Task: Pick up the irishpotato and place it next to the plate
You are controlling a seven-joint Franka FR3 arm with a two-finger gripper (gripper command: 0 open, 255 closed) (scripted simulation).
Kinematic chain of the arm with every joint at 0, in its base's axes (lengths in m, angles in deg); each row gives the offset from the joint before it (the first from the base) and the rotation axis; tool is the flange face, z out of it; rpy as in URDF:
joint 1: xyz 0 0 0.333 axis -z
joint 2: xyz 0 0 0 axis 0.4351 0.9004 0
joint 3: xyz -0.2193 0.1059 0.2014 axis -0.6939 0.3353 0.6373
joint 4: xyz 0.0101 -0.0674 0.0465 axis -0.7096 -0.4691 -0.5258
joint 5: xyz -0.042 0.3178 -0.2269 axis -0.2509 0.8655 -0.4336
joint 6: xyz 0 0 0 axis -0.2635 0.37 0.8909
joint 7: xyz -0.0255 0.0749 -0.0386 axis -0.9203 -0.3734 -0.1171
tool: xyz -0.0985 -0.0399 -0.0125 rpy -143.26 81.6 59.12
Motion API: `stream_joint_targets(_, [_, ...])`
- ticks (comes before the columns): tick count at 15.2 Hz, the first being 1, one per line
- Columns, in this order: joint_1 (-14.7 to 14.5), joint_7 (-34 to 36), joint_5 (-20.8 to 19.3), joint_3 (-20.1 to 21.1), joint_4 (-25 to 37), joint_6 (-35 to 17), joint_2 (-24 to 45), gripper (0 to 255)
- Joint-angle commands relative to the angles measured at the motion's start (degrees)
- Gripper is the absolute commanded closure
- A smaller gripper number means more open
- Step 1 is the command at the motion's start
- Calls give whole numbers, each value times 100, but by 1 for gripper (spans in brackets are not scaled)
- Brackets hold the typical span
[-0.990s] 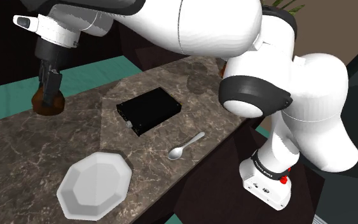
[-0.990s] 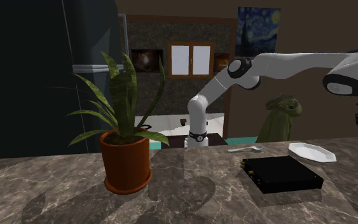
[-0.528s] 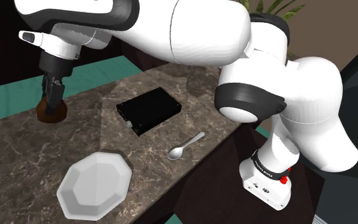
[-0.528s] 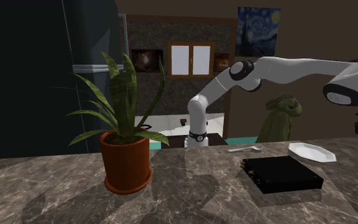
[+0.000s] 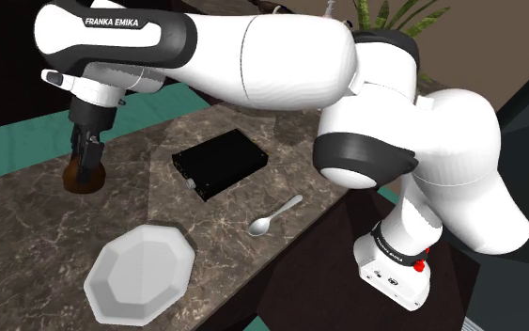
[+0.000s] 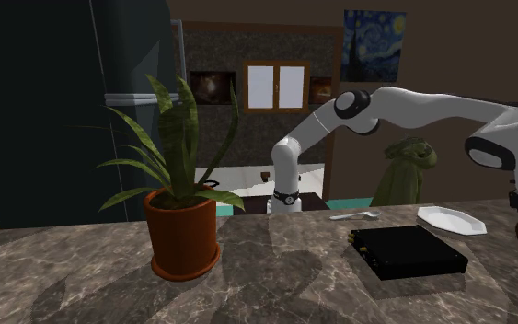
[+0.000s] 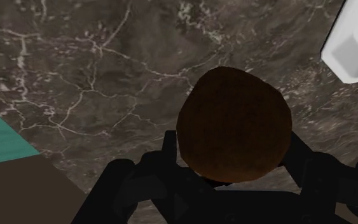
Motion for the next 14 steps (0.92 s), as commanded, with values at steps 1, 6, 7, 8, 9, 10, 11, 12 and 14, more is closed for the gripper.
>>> stream_joint_targets(1, [-4, -67, 46, 32, -50, -76, 52, 255])
stream_joint_targets(6, [3, -247, 169, 119, -165, -256, 198, 255])
stream_joint_targets(7, [7, -282, 194, 138, -183, -291, 230, 255])
stream_joint_targets(8, [11, -316, 220, 156, -199, -325, 262, 255])
stream_joint_targets(9, [16, -350, 246, 175, -214, -359, 295, 255])
stream_joint_targets(10, [19, -374, 263, 188, -225, -381, 317, 255])
stream_joint_targets(11, [19, -373, 264, 188, -224, -381, 318, 255])
stream_joint_targets(12, [19, -373, 265, 186, -223, -380, 318, 255])
stream_joint_targets(14, [18, -373, 266, 184, -223, -379, 319, 255])
